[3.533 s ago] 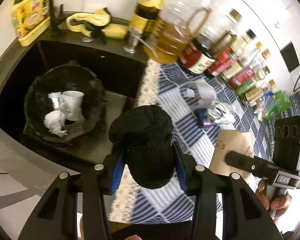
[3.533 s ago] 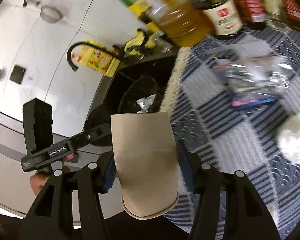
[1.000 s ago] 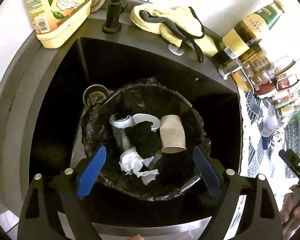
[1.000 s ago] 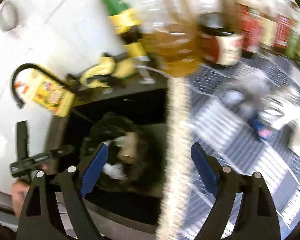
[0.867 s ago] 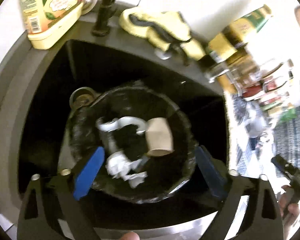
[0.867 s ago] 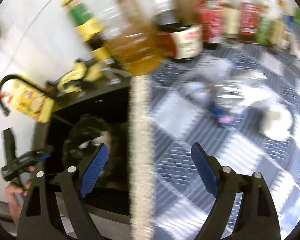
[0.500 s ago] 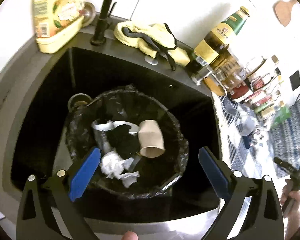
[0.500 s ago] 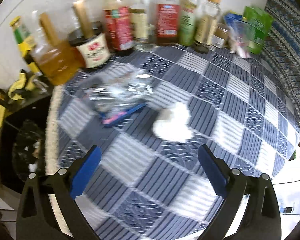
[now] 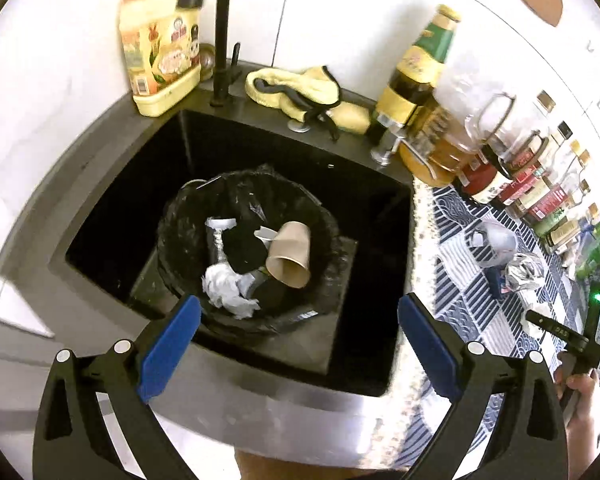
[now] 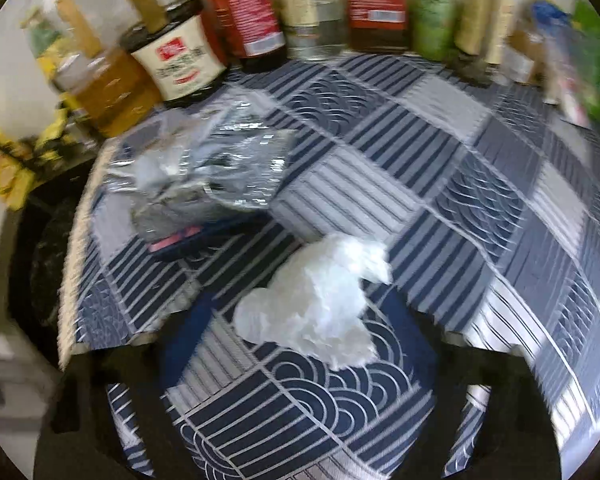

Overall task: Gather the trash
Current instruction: 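Move both grippers back to the table and grasp the white plastic bag with the right, then grasp the crumpled foil packet with the left gripper while the right holds the plastic bag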

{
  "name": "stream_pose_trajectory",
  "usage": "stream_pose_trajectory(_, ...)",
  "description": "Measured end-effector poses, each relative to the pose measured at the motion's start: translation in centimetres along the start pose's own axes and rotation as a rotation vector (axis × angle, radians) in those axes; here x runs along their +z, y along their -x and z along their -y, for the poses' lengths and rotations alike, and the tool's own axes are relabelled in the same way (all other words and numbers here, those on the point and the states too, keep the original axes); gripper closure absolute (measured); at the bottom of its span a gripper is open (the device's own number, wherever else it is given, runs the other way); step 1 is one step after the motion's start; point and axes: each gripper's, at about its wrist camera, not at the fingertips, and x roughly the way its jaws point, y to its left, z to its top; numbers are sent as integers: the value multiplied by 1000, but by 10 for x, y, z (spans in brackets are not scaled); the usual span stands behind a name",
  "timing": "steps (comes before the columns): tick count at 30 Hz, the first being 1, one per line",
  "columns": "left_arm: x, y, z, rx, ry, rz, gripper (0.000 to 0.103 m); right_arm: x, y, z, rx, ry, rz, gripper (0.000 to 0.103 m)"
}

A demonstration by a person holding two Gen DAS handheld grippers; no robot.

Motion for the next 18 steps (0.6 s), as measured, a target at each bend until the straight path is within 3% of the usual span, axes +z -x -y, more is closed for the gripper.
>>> stream_pose_trajectory(3, -13, 10, 32, 23, 45, -40, 7, -2, 4, 11, 58, 26, 18, 61)
stream_pose_trajectory(5, -21, 20, 62, 35, -3, -29, 7, -4, 10, 22, 128, 2, 29, 66)
stream_pose_trajectory(7, -28, 31, 92, 62, -62, 0, 7, -6, 19, 34, 198, -14, 41, 66)
stream_pose_trajectory(10, -38, 40, 133, -13, -115, 14, 7, -9, 36, 44, 265, 11, 73, 66)
stream_pose_trajectory(13, -41, 39, 175, -2, -174, 21, 7, -8, 52, 57, 324, 21, 93, 66)
stream_pose_trajectory(18, -35, 30, 222, -23, -185, 13, 7, -9, 73, 80, 405, 31, 119, 66)
